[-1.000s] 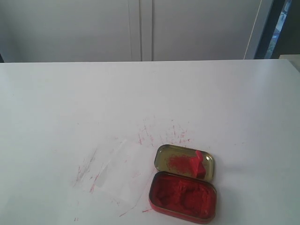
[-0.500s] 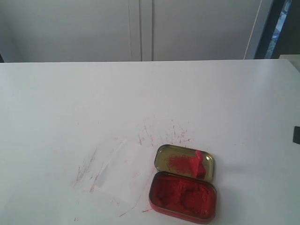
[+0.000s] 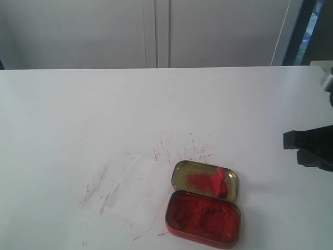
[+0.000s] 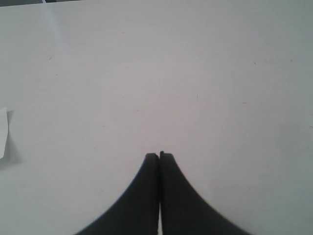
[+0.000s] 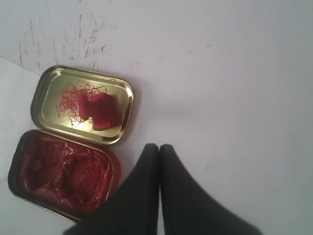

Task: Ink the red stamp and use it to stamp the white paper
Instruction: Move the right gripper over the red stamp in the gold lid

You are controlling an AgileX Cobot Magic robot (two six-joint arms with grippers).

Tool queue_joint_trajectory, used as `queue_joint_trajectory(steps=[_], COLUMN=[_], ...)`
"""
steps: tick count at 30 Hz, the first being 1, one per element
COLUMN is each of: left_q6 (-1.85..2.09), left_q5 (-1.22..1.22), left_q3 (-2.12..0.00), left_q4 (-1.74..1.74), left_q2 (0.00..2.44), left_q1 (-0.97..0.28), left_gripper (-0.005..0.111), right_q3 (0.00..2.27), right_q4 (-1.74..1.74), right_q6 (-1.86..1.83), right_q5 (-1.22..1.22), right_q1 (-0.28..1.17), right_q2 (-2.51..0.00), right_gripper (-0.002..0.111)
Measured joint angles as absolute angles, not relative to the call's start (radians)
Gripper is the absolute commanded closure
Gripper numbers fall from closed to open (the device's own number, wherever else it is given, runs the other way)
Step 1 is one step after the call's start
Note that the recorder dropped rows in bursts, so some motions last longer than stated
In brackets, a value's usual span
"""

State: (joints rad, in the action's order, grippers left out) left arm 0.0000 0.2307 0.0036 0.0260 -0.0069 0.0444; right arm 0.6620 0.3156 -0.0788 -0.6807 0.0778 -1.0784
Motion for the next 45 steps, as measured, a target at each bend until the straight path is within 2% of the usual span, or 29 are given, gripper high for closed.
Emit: queue_joint_trajectory(steps=[16,24,36,38,42,45], left_q6=[0.0,0.0,0.0,0.0,0.0,0.0], left_q5=[0.231,0.231,0.231,0.231,0.231,0.231], left_q3=[0.004,0.004,0.004,0.004,0.004,0.004], left_q4=[0.026,0.026,0.026,0.026,0.026,0.026], left_q2=[-0.007,-0.007,-0.007,-0.007,-0.007,-0.007], left_q1=[0.044,0.044,0.044,0.044,0.044,0.044], left_gripper=[0.107,0.107,0.107,0.107,0.107,0.107], right_q3=[0.996,1.058,1.077,1.077,1.077,1.077], right_q4=[0.316,0.305,0.046,0.037,0.03,0.028], right_q6=[-0.081,-0.046,0.178,0.199,0.224,0.228], right_q5=[-0.814,-0.835,-0.855,-0.847,-0.832,-0.815], right_q1=[0.288,0.364,0.487,0.487,0.487,0.487], right_q2=[-1.468,-1.568,-1.66,-1.664,-1.664,-1.664], right_gripper=[0.108,0.108,0.108,0.104,0.086,0.083])
